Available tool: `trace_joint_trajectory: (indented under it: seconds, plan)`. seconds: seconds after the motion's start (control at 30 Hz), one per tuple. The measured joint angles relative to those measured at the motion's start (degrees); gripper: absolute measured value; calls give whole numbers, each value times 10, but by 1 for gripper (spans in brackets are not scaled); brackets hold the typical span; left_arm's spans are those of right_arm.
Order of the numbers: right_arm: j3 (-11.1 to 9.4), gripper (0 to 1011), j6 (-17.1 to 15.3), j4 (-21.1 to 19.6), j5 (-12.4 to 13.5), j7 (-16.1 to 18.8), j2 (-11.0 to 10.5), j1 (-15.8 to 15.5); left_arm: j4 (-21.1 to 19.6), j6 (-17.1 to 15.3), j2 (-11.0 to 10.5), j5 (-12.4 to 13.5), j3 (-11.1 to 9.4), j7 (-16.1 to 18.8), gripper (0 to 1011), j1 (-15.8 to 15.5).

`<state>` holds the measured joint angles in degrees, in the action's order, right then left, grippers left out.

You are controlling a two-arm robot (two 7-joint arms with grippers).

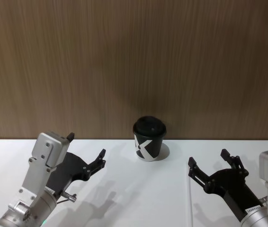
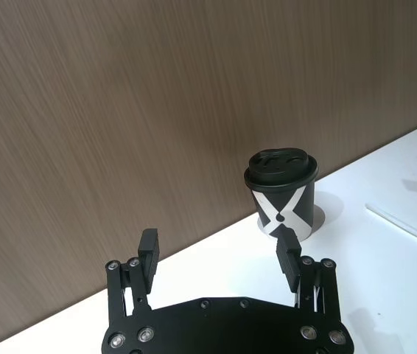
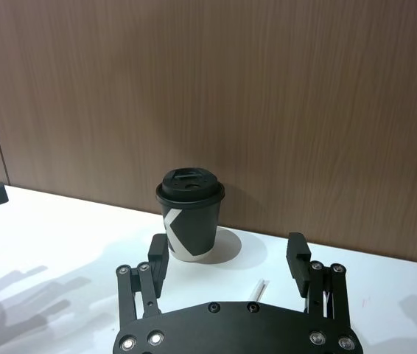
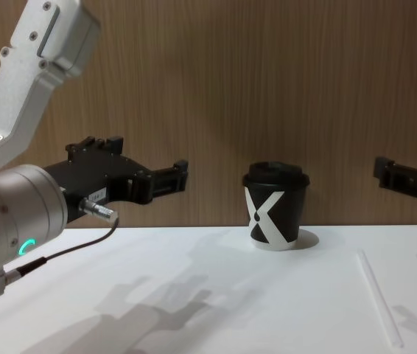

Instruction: Pick up the straw with one hand, pass it to the other hand, and insert it into the cup.

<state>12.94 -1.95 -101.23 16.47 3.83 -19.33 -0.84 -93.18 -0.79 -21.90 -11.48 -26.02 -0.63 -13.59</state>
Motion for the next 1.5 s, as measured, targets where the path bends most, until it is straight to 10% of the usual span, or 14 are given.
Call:
trace_joint_trajectory:
  seconds: [1.5]
  plan:
    - [0, 1001, 0, 0, 0, 0, 0, 0, 0, 0, 0, 0, 0, 0, 1001, 0]
